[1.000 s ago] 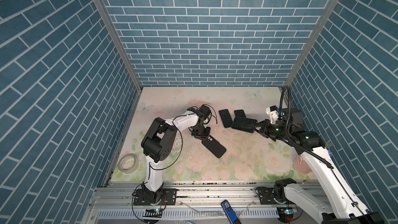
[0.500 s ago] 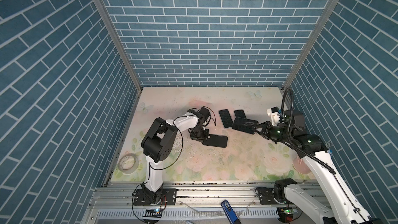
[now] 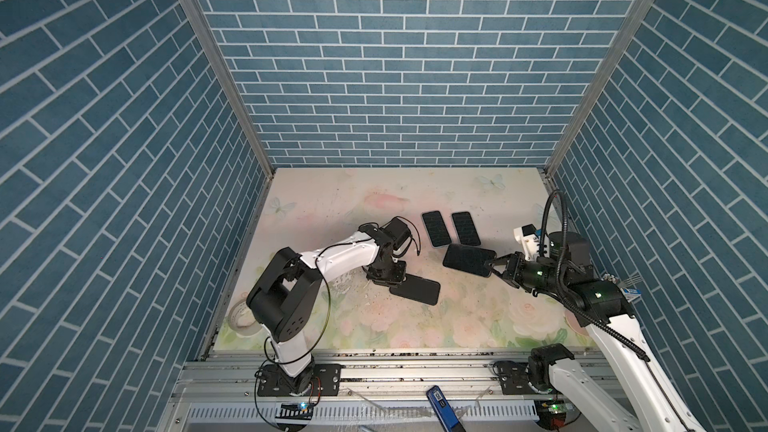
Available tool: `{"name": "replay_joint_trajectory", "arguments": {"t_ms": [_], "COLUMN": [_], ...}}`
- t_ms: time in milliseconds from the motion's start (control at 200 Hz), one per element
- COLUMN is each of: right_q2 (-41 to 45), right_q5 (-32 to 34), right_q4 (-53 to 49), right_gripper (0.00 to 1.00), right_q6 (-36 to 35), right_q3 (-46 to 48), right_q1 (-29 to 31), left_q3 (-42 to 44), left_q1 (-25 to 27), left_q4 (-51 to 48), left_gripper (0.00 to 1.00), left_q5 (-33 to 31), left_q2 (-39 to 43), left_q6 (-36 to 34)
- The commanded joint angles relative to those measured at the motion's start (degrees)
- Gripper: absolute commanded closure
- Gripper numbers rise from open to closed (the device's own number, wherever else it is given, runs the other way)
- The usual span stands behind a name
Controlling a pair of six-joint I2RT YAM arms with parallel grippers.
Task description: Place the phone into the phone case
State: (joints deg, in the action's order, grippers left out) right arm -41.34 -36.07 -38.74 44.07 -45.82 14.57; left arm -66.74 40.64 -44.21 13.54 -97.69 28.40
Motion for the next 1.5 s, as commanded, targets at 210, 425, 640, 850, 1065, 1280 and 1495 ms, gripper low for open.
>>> {"name": "replay_joint_trajectory", "arguments": {"t_ms": [210, 425, 640, 850, 1065, 1280, 1495], "right_q2": [9.0, 12.8, 12.4, 12.0, 10.1, 10.0, 6.3], "right_q5": [-4.2, -6.7, -7.0, -6.6, -6.8, -5.0, -5.0], "right_q4": [2.8, -0.2, 3.1, 7.8, 12.6, 13.0, 17.4], "right_gripper": [1.00, 1.00, 1.00, 1.00, 1.00, 1.00, 1.00], "right_q6": [10.3, 13.4, 13.8, 16.0, 18.5, 18.9, 20.1], "right_q3": [5.9, 5.5, 9.4, 12.5, 14.9, 16.6, 17.5], "right_q1": [-0.1, 0.0, 0.0, 0.1, 1.0, 1.5, 2.0], "left_q3": [5.1, 17.0, 20.5, 26.1, 29.7, 27.0, 27.2], "left_q1": [-0.2, 2.0, 1.5, -1.0, -3.5, -4.3, -4.2], "left_q4": [13.5, 26.5, 24.2, 26.9, 26.4, 30.8, 35.3], "left_gripper": [0.66, 0.55, 0.01, 0.00, 0.01, 0.00, 0.00], "left_q5": [2.5, -3.6, -13.0, -11.6, -12.1, -9.8, -7.7], "left_q2": [10.1, 25.2, 35.5, 39.3, 36.6, 30.0, 27.9], "left_q6": [3.0, 11.3, 10.0, 14.9, 12.9, 9.7, 11.2]}}
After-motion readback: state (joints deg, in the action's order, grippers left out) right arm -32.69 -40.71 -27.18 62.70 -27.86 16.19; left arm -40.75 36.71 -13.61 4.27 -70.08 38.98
